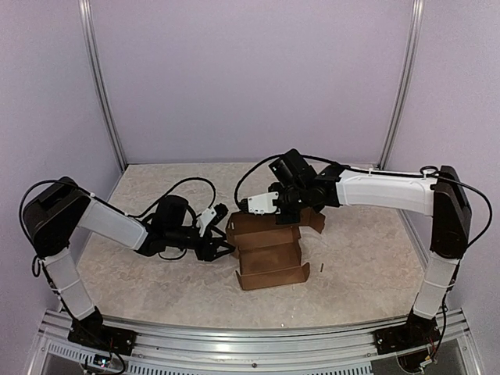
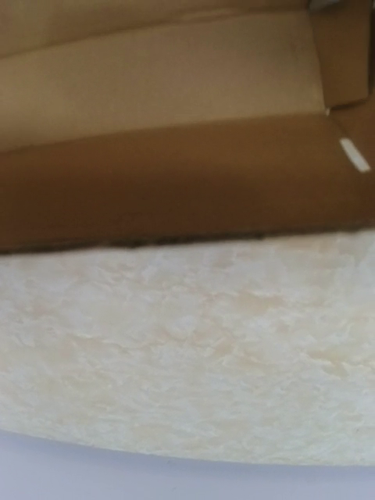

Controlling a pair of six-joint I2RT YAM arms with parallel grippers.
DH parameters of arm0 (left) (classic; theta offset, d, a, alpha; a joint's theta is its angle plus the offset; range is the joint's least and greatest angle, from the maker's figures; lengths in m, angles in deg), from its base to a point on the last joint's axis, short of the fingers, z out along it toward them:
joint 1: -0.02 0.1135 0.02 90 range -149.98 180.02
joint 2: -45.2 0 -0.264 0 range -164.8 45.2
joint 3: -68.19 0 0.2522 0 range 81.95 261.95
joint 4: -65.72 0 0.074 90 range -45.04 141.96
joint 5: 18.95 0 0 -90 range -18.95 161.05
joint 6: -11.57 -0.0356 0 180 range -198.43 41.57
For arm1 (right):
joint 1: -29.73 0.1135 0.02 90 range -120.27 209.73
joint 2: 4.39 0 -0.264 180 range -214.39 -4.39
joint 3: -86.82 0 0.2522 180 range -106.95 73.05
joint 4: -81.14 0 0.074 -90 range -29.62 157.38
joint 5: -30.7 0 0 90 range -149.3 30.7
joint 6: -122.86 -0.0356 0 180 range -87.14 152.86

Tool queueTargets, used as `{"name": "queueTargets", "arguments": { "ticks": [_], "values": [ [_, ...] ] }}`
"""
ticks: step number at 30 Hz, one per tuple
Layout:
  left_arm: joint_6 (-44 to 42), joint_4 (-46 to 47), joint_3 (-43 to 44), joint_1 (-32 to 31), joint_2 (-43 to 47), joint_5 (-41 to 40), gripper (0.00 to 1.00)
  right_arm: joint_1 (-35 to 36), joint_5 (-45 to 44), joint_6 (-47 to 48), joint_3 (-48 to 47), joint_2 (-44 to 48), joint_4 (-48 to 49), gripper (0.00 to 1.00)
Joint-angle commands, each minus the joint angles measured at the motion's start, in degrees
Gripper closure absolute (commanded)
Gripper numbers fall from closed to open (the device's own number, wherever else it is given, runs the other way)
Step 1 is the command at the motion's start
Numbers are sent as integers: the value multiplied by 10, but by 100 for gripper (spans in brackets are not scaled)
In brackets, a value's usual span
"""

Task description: Fold the paper box

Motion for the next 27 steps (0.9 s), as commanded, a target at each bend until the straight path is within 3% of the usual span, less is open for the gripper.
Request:
{"name": "queueTargets", "arguments": {
  "ticks": [1,14,21,27],
  "values": [
    [-9,19,22,-8,-31,-14,43,-2,25,-18,-18,-9,-23,100],
    [3,178,-21,-35,-23,-104,49,-2,20,-24,-13,-17,-37,100],
    [10,165,-6,-28,-31,-112,51,0,-19,-10,7,16,10,83],
    [18,173,2,-21,-43,-105,52,3,-30,-1,25,26,28,96]
  ]
}}
